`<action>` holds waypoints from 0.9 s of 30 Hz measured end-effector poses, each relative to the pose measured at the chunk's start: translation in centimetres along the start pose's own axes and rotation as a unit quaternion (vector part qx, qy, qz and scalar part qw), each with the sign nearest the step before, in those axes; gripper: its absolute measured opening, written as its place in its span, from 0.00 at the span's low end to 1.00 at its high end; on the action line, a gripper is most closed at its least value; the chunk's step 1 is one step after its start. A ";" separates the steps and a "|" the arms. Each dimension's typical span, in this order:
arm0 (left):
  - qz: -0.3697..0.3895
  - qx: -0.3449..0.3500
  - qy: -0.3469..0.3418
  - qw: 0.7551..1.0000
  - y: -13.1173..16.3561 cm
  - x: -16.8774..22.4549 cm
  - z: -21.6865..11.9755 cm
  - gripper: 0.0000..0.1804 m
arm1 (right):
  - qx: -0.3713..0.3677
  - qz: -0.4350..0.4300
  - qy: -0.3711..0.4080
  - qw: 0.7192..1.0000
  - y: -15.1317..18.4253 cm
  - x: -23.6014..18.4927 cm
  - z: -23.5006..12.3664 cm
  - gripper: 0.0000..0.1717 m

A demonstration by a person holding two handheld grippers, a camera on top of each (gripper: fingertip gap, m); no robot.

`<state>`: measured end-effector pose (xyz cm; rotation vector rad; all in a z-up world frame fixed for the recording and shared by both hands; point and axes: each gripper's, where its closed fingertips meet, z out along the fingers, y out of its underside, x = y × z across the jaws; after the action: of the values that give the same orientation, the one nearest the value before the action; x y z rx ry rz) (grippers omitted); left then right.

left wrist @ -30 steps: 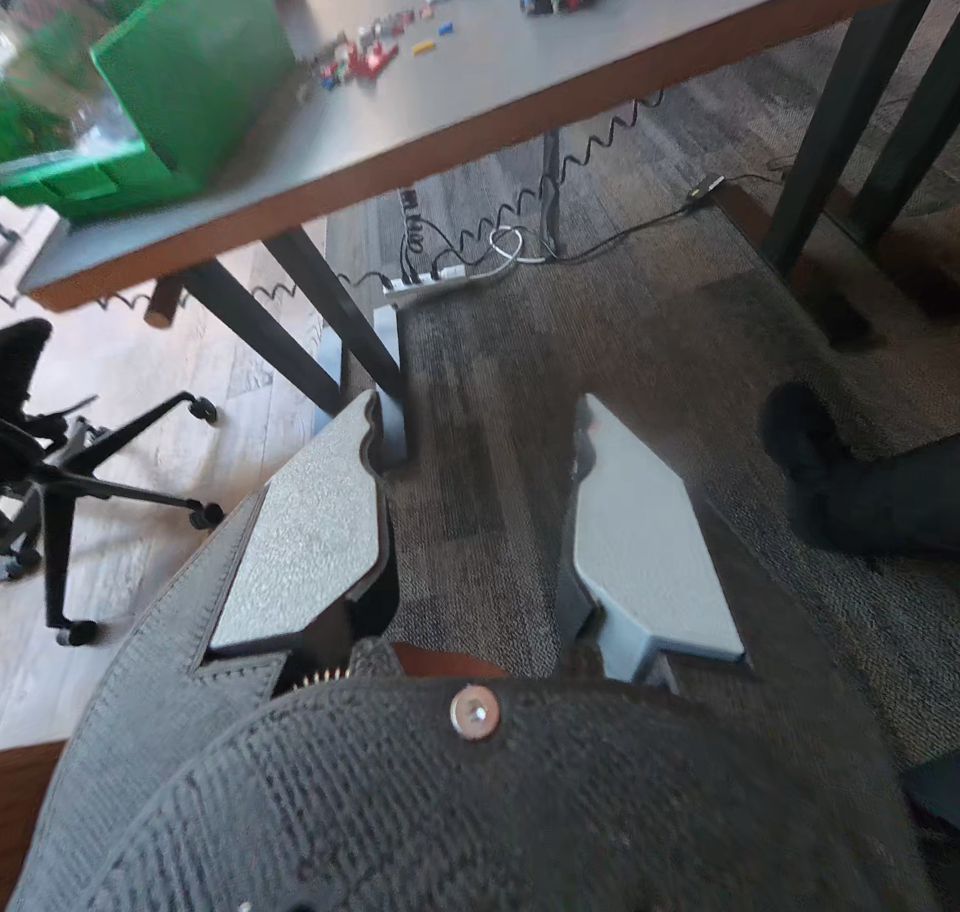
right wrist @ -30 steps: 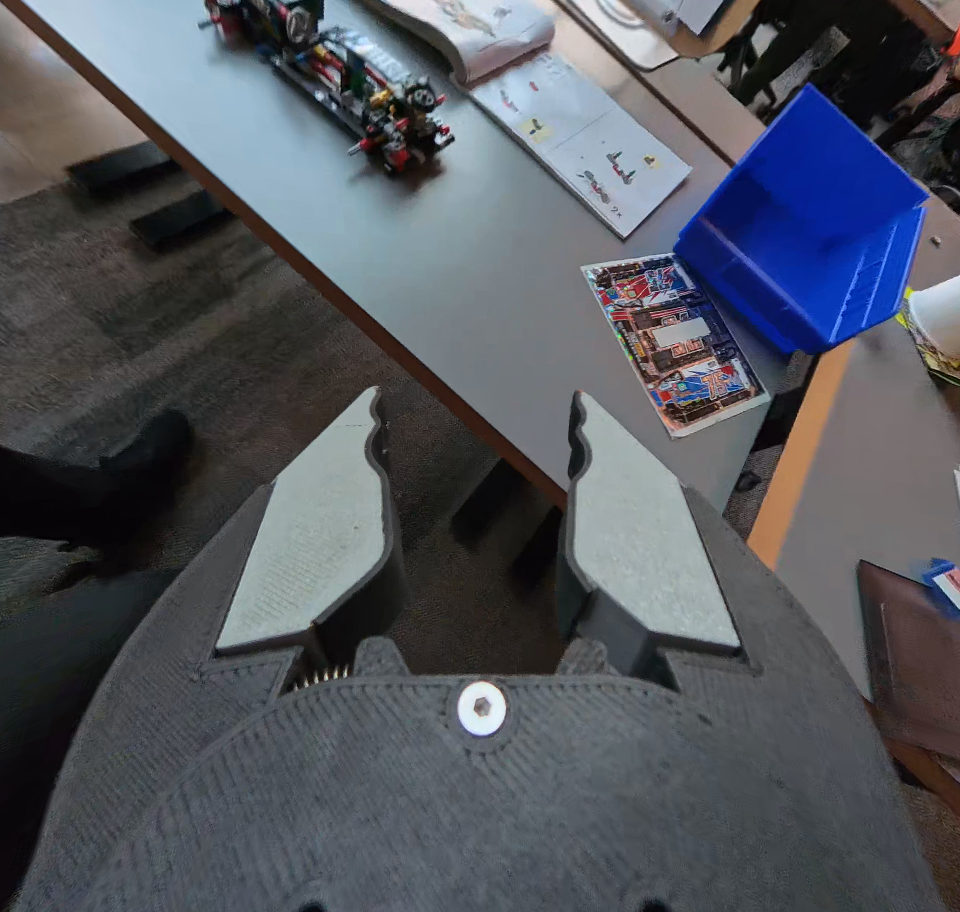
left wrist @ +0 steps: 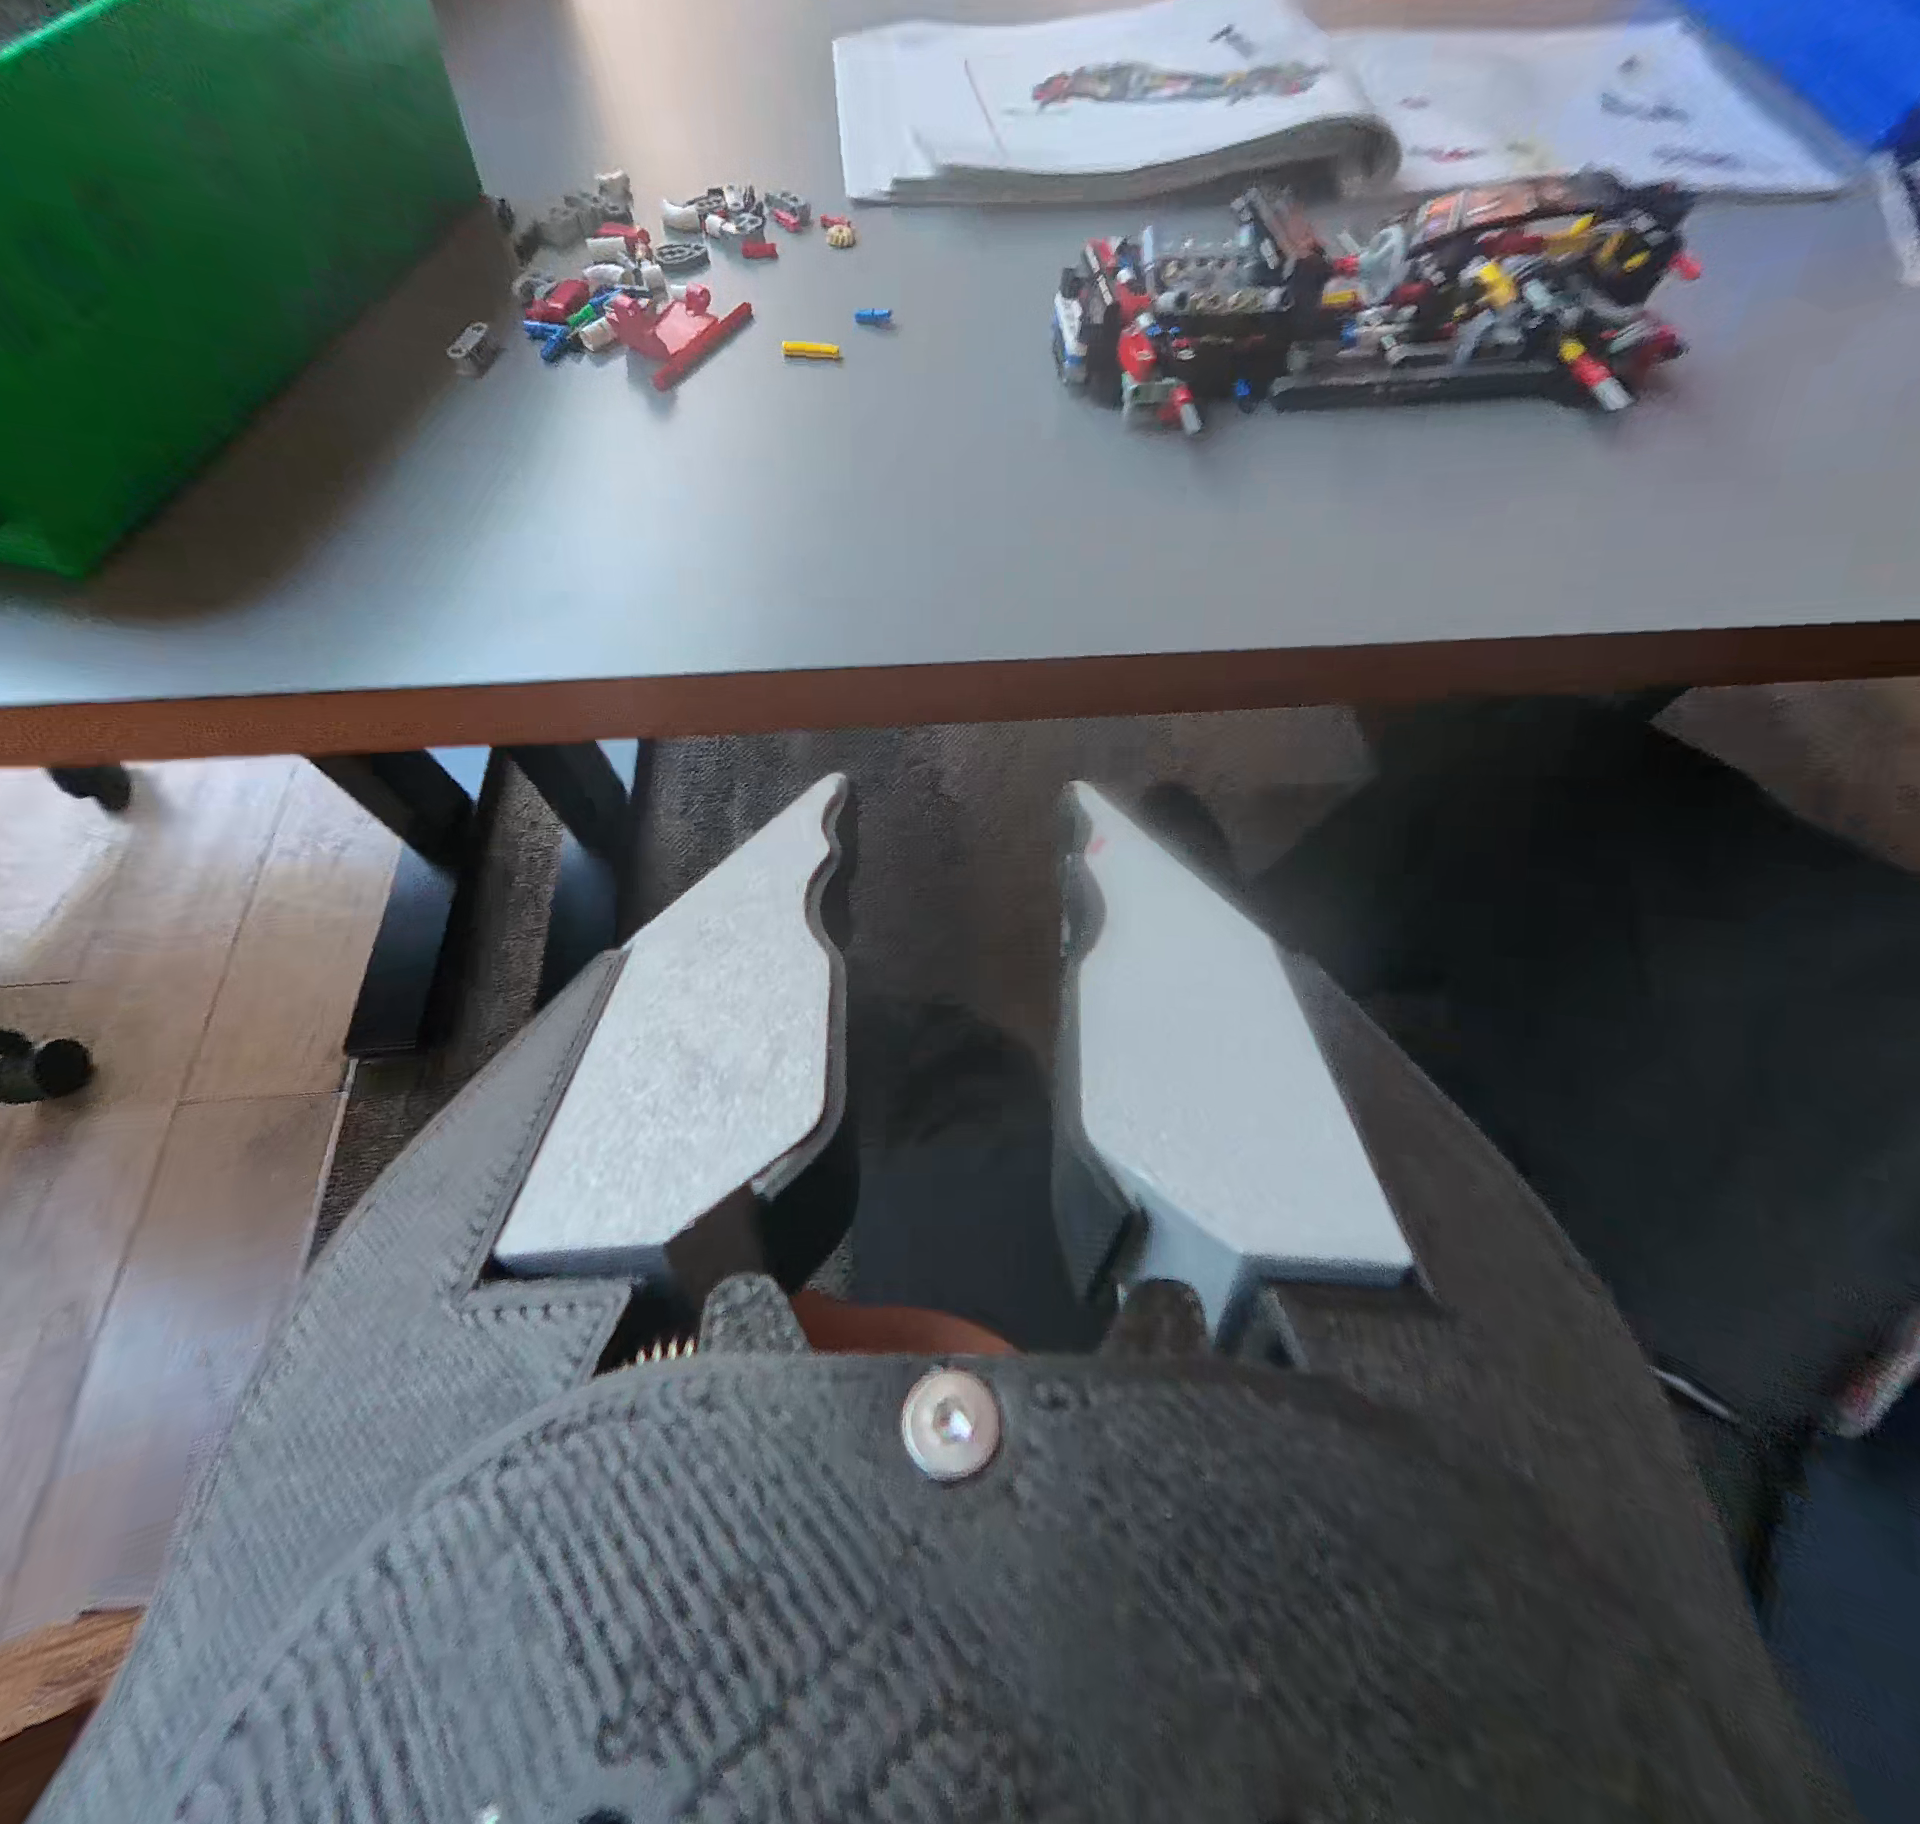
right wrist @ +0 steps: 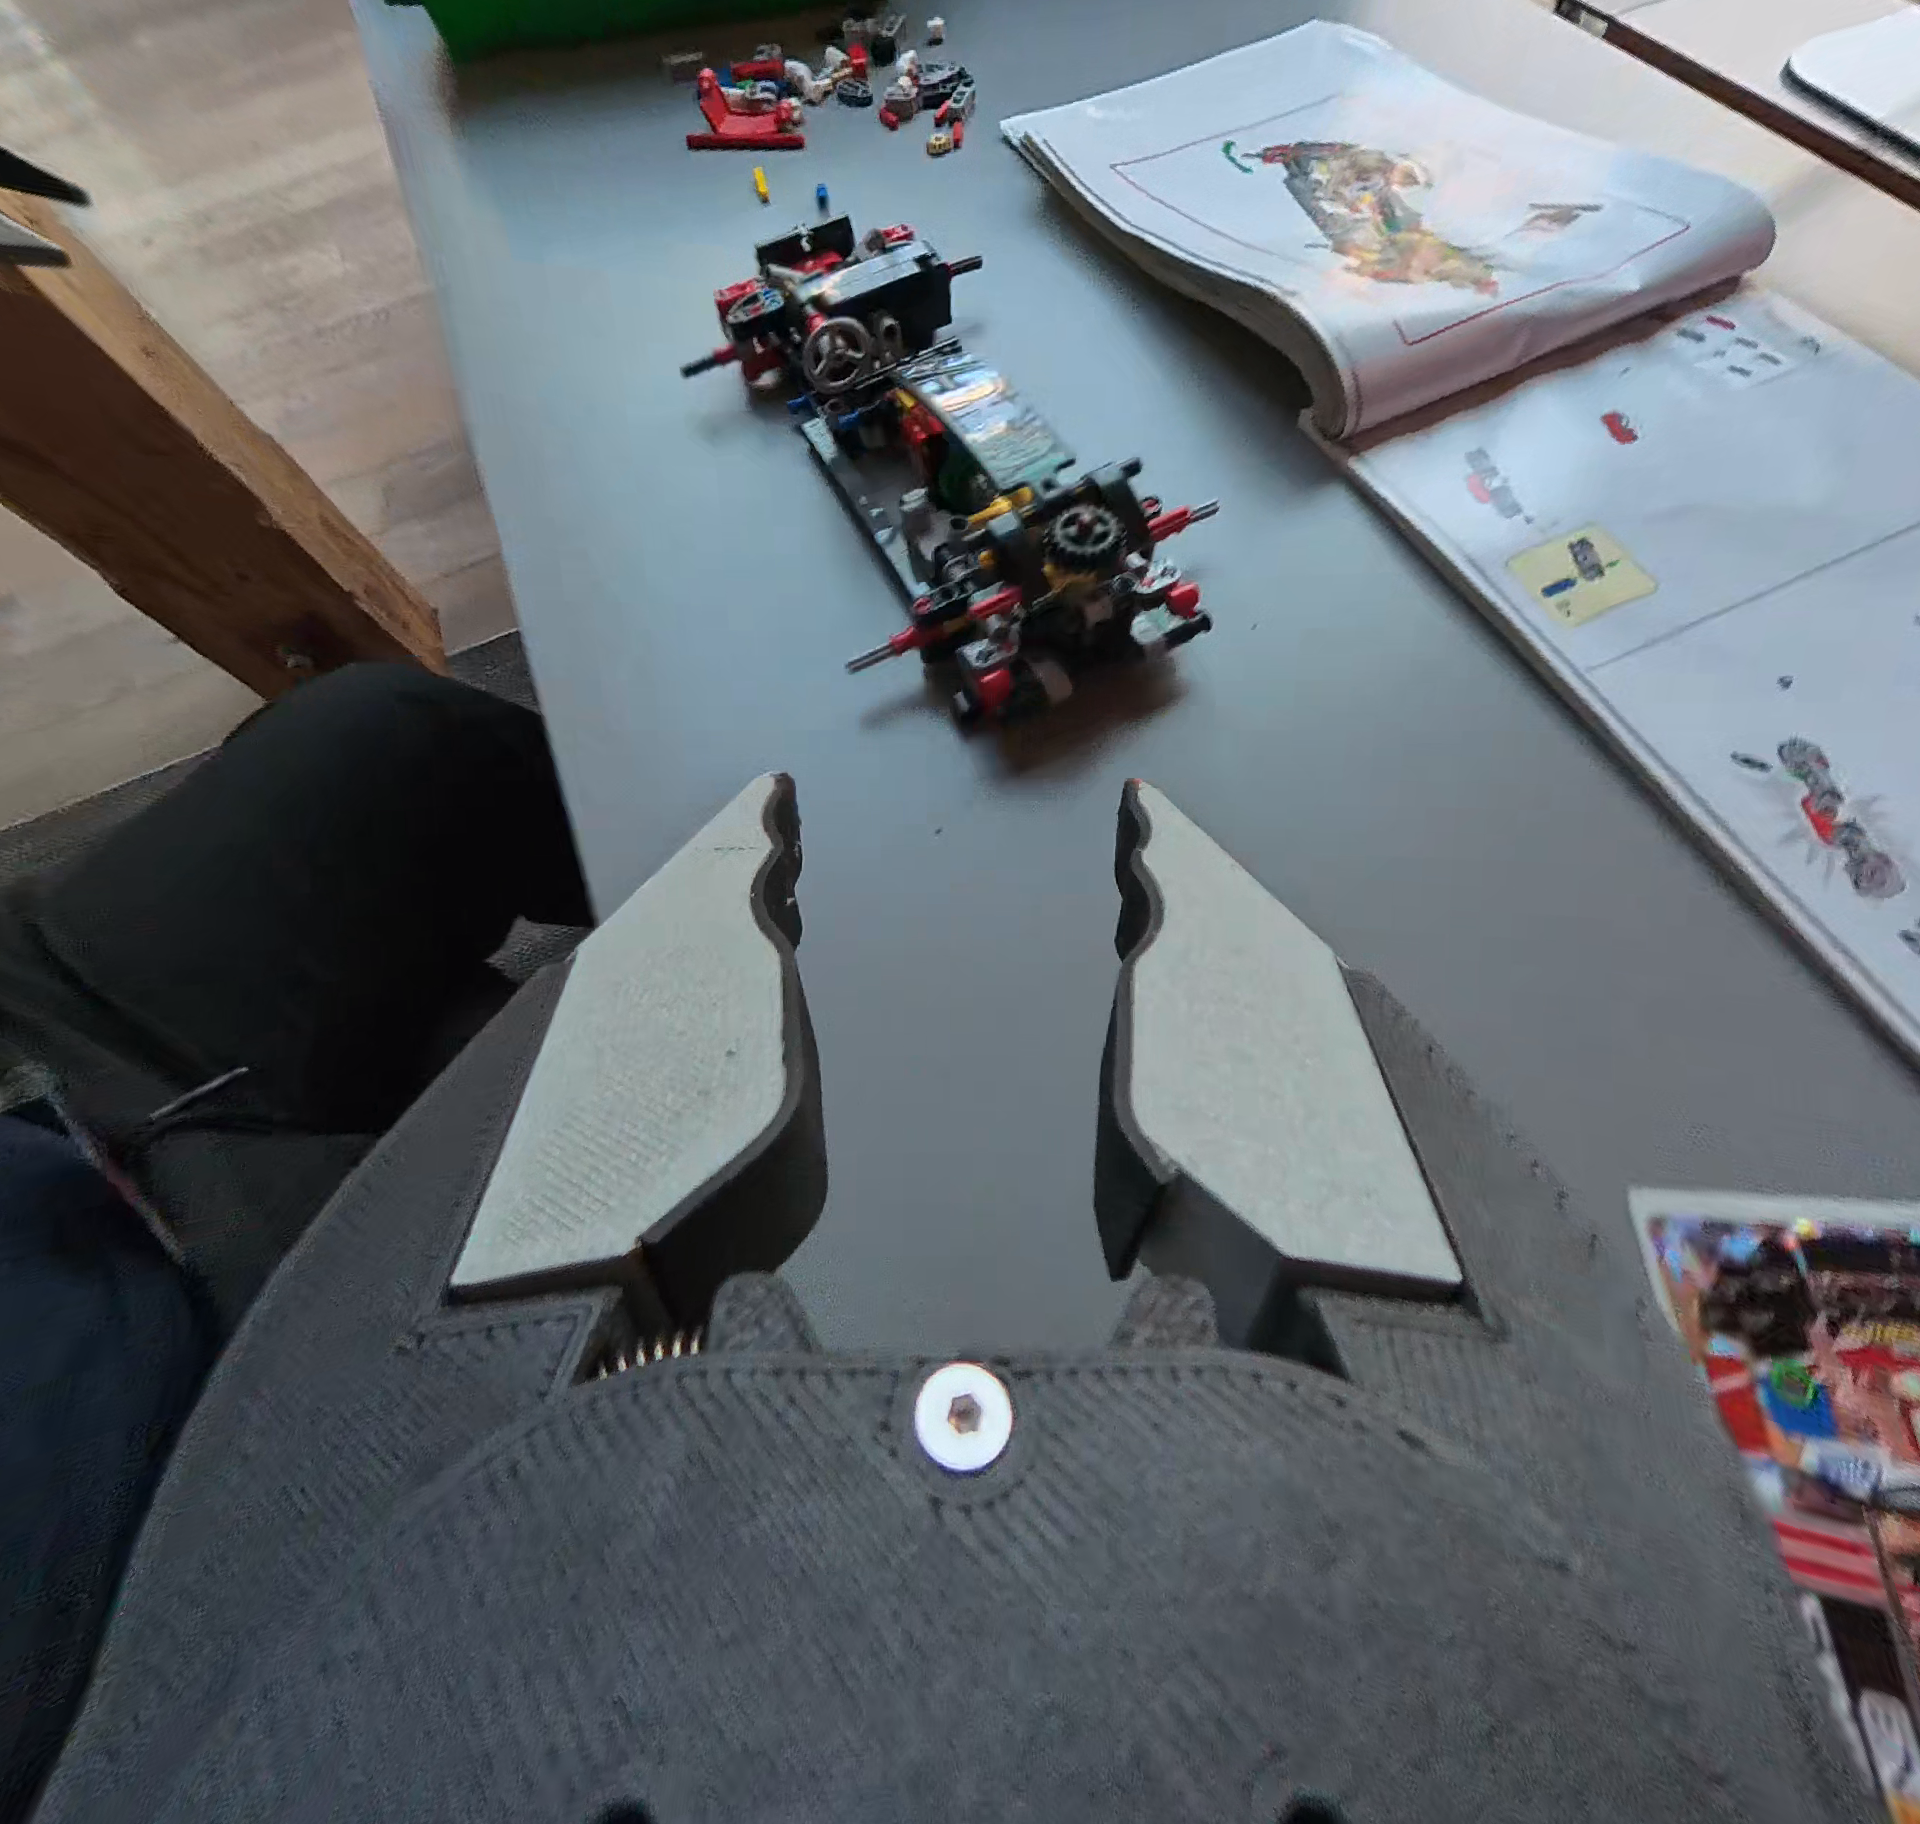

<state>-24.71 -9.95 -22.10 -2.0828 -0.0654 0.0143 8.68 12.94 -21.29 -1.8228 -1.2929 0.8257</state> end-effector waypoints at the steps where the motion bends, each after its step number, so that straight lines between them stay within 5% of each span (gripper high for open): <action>1: 0.011 -0.010 -0.009 1.000 -0.2 -0.5 1.5 0.20 | 0.004 -0.008 0.000 1.000 -0.5 1.0 1.2 0.34; 8: 0.042 -0.021 -0.058 0.997 -4.7 -7.1 10.2 0.18 | 0.056 -0.016 -0.003 0.998 -3.5 6.7 8.0 0.30; 16: 0.102 -0.114 -0.045 0.987 -9.9 -15.0 20.6 0.10 | 0.089 -0.050 0.034 0.994 -3.9 9.1 8.3 0.25; 27: 0.132 -0.276 0.007 0.952 -8.0 -17.1 27.3 0.08 | 0.067 -0.045 -0.016 0.997 -2.6 7.3 9.0 0.22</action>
<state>-43.11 16.83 -28.84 -2.6373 0.2468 0.1601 2.06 22.35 -24.30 -1.6416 -1.2979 0.8748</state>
